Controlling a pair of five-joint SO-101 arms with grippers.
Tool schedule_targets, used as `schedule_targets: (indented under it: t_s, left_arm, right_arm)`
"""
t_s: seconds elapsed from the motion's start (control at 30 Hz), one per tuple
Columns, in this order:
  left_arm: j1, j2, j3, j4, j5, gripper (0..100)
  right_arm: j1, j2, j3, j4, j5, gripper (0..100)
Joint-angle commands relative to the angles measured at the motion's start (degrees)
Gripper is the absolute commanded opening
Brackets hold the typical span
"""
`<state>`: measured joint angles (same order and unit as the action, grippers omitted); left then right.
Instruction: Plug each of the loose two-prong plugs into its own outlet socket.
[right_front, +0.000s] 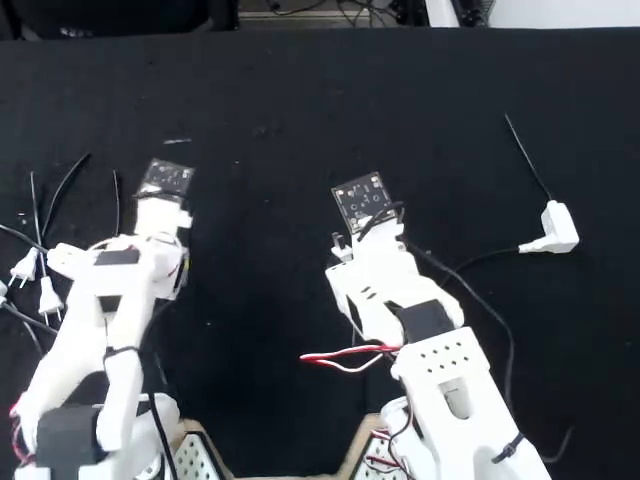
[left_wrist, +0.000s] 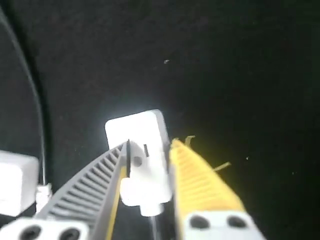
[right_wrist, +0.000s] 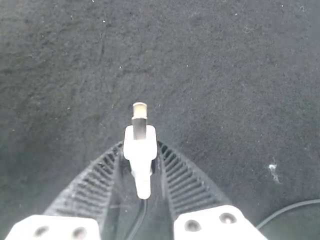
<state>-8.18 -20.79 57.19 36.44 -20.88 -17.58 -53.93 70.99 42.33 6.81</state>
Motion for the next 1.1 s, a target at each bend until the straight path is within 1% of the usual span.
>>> schedule_targets:
  t_s: [0.0, 0.13, 0.23, 0.3, 0.37, 0.5, 0.57, 0.63, 0.73, 0.8, 0.83, 0.93, 1.07]
  left_arm:
    - [3.03, 5.63, -2.51, 1.49, 0.62, 3]
    - [7.6, 8.79, -7.25, 6.86, 0.79, 3]
    - [12.79, 9.05, -9.1, 8.53, 2.9, 3]
    - [15.43, 8.97, -10.07, 8.7, 4.66, 3]
    - [16.13, 8.0, -11.38, 9.85, 6.07, 3]
    - [15.87, 2.46, -13.76, 16.09, 6.24, 3]
    - [13.67, -2.02, -15.16, 19.08, 6.15, 3]
    - [9.19, -5.71, -16.4, 20.4, 6.07, 4]
    - [1.27, -8.26, -16.84, 20.66, 6.24, 12]
    - [-3.03, -7.38, -16.75, 20.75, 6.33, 17]
    - [-4.79, -6.33, -16.66, 20.75, 6.33, 18]
    - [-8.92, -1.76, -17.19, 20.4, 6.33, 18]
    - [-11.65, 4.31, -18.86, 17.14, 6.33, 18]
  right_arm:
    - [-0.26, -1.71, -0.13, -0.35, -0.18, 1.0]
    - [-0.18, -1.98, -0.13, -0.26, -0.18, 1.0]
    - [0.09, -2.07, -0.22, -0.26, -0.18, 1.0]
    - [1.76, -2.07, -0.4, -0.26, -0.44, 1.0]
    - [3.6, -2.07, -0.57, -0.35, -0.53, 1.0]
    - [4.22, -2.07, -0.57, -0.44, -0.53, 1.0]
    - [4.22, -2.07, -0.57, -0.62, -0.44, 1.0]
    - [4.22, -2.07, -0.57, -0.7, -0.35, 1.0]
    - [4.22, -2.07, -0.57, -0.62, -0.35, 1.0]
    - [4.22, -2.07, -0.57, -0.53, -0.35, 1.0]
    - [4.22, -2.07, -0.57, -0.44, -0.35, 1.0]
    - [4.22, -2.07, -0.57, -0.44, -0.44, 1.0]
    - [4.13, -2.07, -0.48, -0.44, -0.44, 1.0]
